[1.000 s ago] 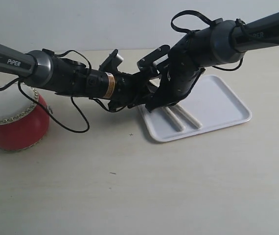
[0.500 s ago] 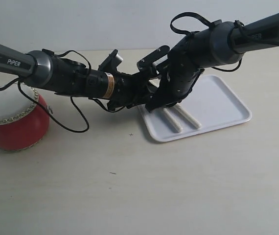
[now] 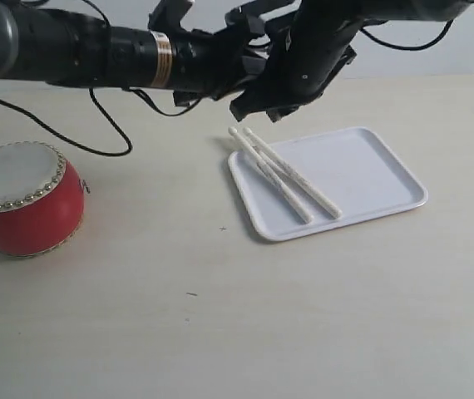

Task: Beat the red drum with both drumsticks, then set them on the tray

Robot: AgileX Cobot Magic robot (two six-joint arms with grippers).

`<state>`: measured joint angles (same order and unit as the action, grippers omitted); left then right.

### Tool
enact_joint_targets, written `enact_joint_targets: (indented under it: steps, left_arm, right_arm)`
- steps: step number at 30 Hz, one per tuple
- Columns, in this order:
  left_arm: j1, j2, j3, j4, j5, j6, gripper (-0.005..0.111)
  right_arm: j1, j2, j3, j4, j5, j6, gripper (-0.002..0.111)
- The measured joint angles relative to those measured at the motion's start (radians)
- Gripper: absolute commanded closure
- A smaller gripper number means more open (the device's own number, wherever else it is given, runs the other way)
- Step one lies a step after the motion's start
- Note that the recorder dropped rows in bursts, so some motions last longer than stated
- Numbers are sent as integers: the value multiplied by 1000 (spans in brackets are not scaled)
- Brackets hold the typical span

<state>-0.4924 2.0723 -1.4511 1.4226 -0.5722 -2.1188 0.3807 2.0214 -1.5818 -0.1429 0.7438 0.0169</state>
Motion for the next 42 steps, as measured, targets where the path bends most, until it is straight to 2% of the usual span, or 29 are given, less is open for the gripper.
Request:
enact_joint_targets:
  steps: [1,7,12,17,23,33,42]
  left_arm:
    - [0,-25,0,22,-2,0,106]
    - [-8,-219,6,203,39,0,107]
    - [-1,-377,28,266,114,0,107]
    - [-3,-523,167,316,243,0,107]
    - [-3,-619,313,322,390,55,107]
    - [-3,-886,534,324,643,138,107]
    - [-3,-1199,724,324,714,172,107]
  right_arm:
    - [2,-24,0,15,2,-17,108]
    - [15,-163,-15,77,77,-66,108]
    - [4,-195,-6,73,197,-70,108]
    - [4,-309,-2,88,234,-78,108]
    - [4,-411,38,88,230,-73,108]
    - [4,-659,257,176,-2,-67,108]
    - [4,-887,532,261,-242,-67,108]
